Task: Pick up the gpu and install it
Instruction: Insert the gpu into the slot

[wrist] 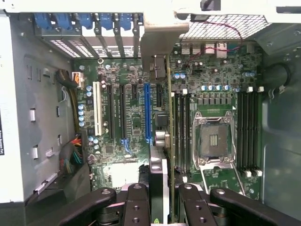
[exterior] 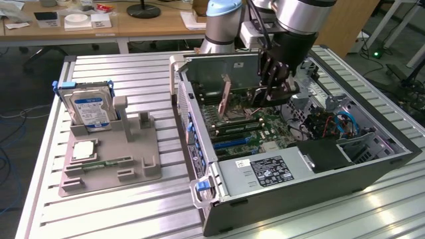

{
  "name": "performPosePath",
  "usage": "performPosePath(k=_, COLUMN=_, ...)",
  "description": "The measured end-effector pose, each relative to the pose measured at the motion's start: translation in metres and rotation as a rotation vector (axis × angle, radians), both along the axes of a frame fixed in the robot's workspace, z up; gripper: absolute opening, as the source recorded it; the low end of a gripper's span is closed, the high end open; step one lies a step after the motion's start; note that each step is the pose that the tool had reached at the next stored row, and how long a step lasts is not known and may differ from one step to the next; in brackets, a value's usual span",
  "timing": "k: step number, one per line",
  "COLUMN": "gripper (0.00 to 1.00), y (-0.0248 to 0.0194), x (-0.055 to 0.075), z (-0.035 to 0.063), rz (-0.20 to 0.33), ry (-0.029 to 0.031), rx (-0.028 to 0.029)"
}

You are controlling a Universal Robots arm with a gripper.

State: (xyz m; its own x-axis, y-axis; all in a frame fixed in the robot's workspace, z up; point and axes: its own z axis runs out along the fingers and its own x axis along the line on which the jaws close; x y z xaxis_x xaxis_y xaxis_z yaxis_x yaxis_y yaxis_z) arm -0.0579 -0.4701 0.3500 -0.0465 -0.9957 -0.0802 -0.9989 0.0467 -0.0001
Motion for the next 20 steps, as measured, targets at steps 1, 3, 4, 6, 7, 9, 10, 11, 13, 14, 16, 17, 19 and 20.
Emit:
performPosePath(k=1, gripper=0.28, y=-0.0012, x=0.000, z=-0.0004, rz=0.000, ry=0.0000, rx=0.0000)
performPosePath(k=3, gripper=0.28, y=-0.0029, x=-0.001, z=-0.0012, rz=0.000, ry=0.0000, rx=-0.0003)
performPosePath(k=4, gripper=0.28, y=-0.0038, x=-0.001, z=-0.0016, rz=0.000, ry=0.0000, rx=-0.0004)
performPosePath(k=6, gripper=0.28, y=-0.0064, x=-0.001, z=-0.0028, rz=0.000, ry=0.0000, rx=-0.0005)
performPosePath(k=7, gripper=0.28, y=-0.0073, x=-0.001, z=-0.0034, rz=0.000, ry=0.0000, rx=-0.0006)
performPosePath(k=9, gripper=0.28, y=-0.0081, x=-0.001, z=-0.0053, rz=0.000, ry=-0.0001, rx=-0.0003)
performPosePath(k=10, gripper=0.28, y=-0.0081, x=-0.001, z=-0.0063, rz=0.000, ry=0.0000, rx=-0.0005)
performPosePath(k=11, gripper=0.28, y=-0.0082, x=-0.001, z=-0.0075, rz=0.000, ry=0.0000, rx=-0.0006)
performPosePath(k=13, gripper=0.28, y=-0.0082, x=-0.001, z=-0.0108, rz=0.000, ry=0.0000, rx=-0.0006)
performPosePath(k=14, gripper=0.28, y=-0.0082, x=-0.002, z=-0.0126, rz=0.000, ry=0.0000, rx=-0.0006)
performPosePath(k=16, gripper=0.28, y=-0.0081, x=-0.002, z=-0.0162, rz=0.000, ry=-0.0001, rx=-0.0006)
performPosePath(k=17, gripper=0.28, y=-0.0081, x=-0.002, z=-0.0168, rz=0.000, ry=0.0000, rx=-0.0006)
performPosePath(k=19, gripper=0.28, y=-0.0082, x=-0.002, z=-0.0167, rz=0.000, ry=0.0001, rx=-0.0007)
performPosePath(k=20, gripper=0.28, y=-0.0082, x=-0.002, z=-0.0168, rz=0.000, ry=0.0000, rx=-0.0006)
